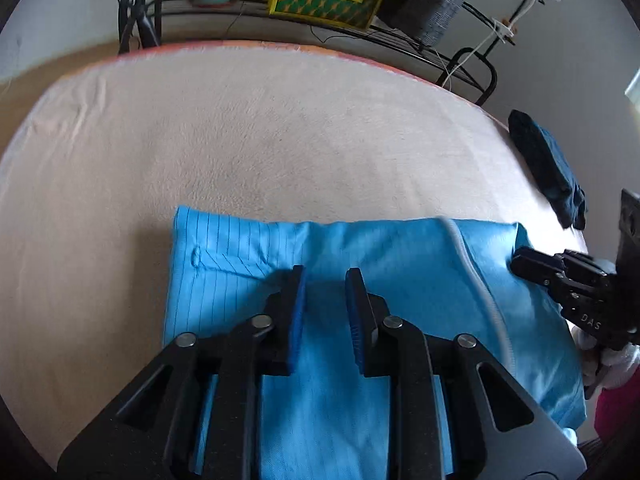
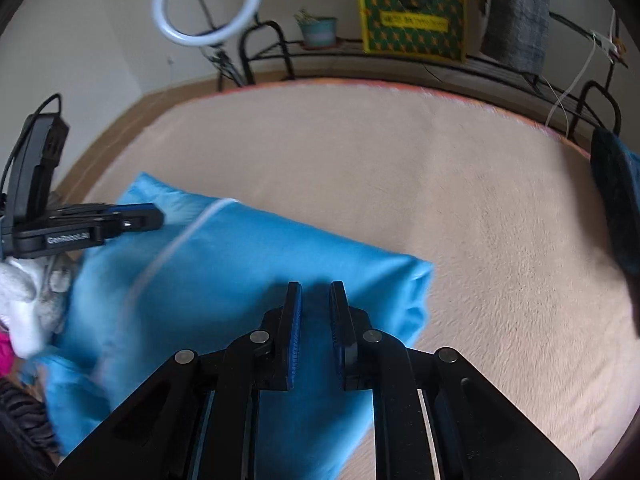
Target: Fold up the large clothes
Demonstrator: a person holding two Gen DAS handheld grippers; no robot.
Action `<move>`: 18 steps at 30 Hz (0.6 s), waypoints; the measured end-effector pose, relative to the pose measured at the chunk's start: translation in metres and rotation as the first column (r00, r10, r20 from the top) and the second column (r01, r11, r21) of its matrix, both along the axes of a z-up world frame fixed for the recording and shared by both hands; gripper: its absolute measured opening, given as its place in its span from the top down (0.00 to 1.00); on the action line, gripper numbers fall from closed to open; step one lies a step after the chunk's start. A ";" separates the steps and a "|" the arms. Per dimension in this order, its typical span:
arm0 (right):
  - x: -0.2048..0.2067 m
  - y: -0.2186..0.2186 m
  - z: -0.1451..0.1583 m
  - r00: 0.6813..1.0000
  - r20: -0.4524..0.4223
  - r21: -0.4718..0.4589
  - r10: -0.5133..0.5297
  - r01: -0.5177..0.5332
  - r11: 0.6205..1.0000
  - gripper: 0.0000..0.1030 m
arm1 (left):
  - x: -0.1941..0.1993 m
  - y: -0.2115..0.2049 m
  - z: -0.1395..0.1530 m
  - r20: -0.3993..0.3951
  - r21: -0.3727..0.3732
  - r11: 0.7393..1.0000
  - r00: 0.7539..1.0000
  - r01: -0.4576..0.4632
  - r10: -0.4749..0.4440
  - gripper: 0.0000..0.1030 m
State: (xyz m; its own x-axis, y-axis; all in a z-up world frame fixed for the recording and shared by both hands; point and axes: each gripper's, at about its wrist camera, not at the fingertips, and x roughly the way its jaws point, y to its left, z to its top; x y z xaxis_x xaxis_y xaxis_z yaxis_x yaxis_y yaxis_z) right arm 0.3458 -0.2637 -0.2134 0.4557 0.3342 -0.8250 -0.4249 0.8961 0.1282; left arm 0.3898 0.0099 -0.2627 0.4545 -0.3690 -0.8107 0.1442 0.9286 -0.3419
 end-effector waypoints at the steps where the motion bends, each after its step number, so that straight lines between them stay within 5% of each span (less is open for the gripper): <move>1: 0.005 -0.003 -0.006 1.000 -0.012 0.008 -0.012 0.012 1.000 0.88 | 0.001 0.002 -0.001 0.014 -0.016 1.000 1.000 -0.007 0.007 0.80; 3: 0.007 -0.007 -0.010 0.999 -0.012 0.056 -0.034 0.034 0.998 0.88 | 0.001 0.000 0.000 0.024 -0.004 1.000 1.000 -0.003 0.003 0.80; 7: 0.002 -0.006 0.006 0.999 -0.022 0.005 -0.024 0.024 1.000 0.88 | -0.010 0.006 0.015 0.008 0.011 1.000 1.000 -0.002 0.002 0.80; 14: -0.060 -0.032 0.063 0.998 -0.029 0.185 0.064 -0.058 0.981 0.88 | -0.094 0.031 0.079 0.079 -0.098 0.995 0.997 0.019 -0.012 0.80; 18: -0.110 -0.041 0.082 0.988 -0.031 0.264 0.149 -0.136 0.955 0.87 | -0.151 0.021 0.093 0.053 -0.207 0.976 0.997 0.063 -0.053 0.80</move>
